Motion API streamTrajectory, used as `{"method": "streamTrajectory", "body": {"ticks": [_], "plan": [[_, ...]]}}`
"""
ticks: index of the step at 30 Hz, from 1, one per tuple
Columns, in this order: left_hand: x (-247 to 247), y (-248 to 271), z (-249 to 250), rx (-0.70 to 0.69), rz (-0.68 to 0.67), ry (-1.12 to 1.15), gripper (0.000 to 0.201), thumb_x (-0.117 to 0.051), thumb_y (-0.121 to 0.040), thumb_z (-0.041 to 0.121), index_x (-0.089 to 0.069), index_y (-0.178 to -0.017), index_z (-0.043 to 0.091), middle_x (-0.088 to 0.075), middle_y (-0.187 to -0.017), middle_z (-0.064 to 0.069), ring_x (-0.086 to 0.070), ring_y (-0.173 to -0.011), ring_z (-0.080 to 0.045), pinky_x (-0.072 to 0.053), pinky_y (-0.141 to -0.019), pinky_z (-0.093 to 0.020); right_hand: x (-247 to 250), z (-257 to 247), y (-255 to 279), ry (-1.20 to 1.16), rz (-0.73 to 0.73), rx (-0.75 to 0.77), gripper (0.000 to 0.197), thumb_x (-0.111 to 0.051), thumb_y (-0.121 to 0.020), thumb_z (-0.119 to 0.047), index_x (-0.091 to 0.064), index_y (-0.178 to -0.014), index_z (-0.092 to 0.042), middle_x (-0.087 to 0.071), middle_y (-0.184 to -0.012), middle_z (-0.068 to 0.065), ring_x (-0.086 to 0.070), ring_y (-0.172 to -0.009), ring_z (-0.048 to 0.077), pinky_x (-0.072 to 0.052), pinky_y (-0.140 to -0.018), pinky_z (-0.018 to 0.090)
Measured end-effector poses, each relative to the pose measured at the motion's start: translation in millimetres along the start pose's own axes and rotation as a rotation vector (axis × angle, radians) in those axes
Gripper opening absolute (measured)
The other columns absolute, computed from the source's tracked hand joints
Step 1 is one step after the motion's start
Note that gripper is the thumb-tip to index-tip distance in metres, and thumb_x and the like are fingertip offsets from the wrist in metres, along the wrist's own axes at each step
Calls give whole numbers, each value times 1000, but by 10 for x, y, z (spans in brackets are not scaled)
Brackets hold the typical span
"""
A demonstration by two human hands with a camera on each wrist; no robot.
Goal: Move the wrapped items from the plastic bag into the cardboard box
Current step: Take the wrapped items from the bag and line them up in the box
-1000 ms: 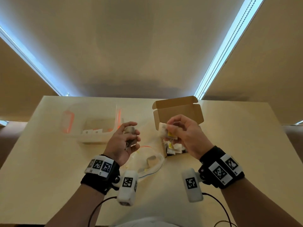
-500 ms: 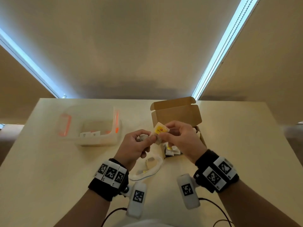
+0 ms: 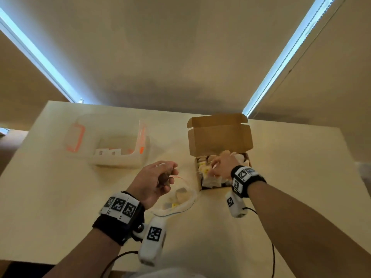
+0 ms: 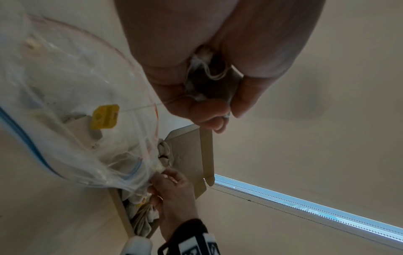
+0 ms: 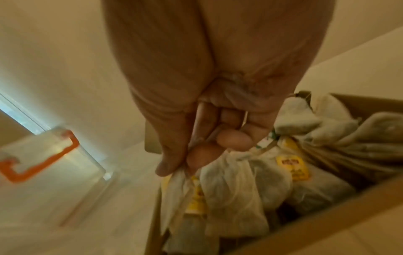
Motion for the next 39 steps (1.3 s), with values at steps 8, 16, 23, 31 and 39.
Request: {"method": "streamTrajectory", "body": {"ticks": [8, 16, 23, 31, 39], "plan": [[116, 0, 7, 4, 36, 38, 16, -54, -97, 14, -67, -96, 5, -63, -77, -7, -54, -60, -15, -40, -46, -21, -332, 21, -195, 188, 14, -86, 27, -67, -85, -37, -68, -105, -20, -65, -109, 5, -61, -101, 26, -53, -87, 34], [-84, 54, 106, 97, -134, 441, 25, -49, -92, 18, -62, -102, 0, -64, -88, -16, -64, -75, -26, -58, -64, -31, 246, -373, 558, -588, 279, 213, 16, -75, -85, -30, -65, -92, -18, -69, -87, -3, -63, -81, 9, -50, -73, 22], [-271, 136, 295, -32, -210, 576, 32, -43, -89, 11, -58, -115, 0, -62, -93, -21, -62, -88, -32, -52, -89, -41, -151, -1200, 1104, -1022, -333, 417, 70, -76, -77, -14, -42, -138, -21, -65, -126, 11, -64, -116, 20, -55, -94, 38], [-230, 201, 418, -106, -198, 628, 43, -45, -80, 10, -59, -120, 8, -61, -93, -15, -60, -91, -31, -47, -90, -43, 211, -1143, 1269, -656, 312, 395, 21, -75, -86, -24, -63, -104, -27, -55, -54, -8, -47, -49, 0, -40, -53, 15], [-260, 242, 345, -28, -285, 654, 64, -28, -70, -3, -61, -124, 4, -63, -125, -24, -60, -114, -44, -45, -98, -62, 618, -1118, 1461, -555, 550, 451, 4, -72, -87, -26, -71, -84, -28, -61, -61, -8, -52, -56, 2, -43, -56, 12]]}}
Point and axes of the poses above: each hand's wrist, its own y-axis away from the middle knuckle, its own x-axis out of the back of the hand, z = x × y, the point moved 7 cm from there along -y, towards the middle knuckle
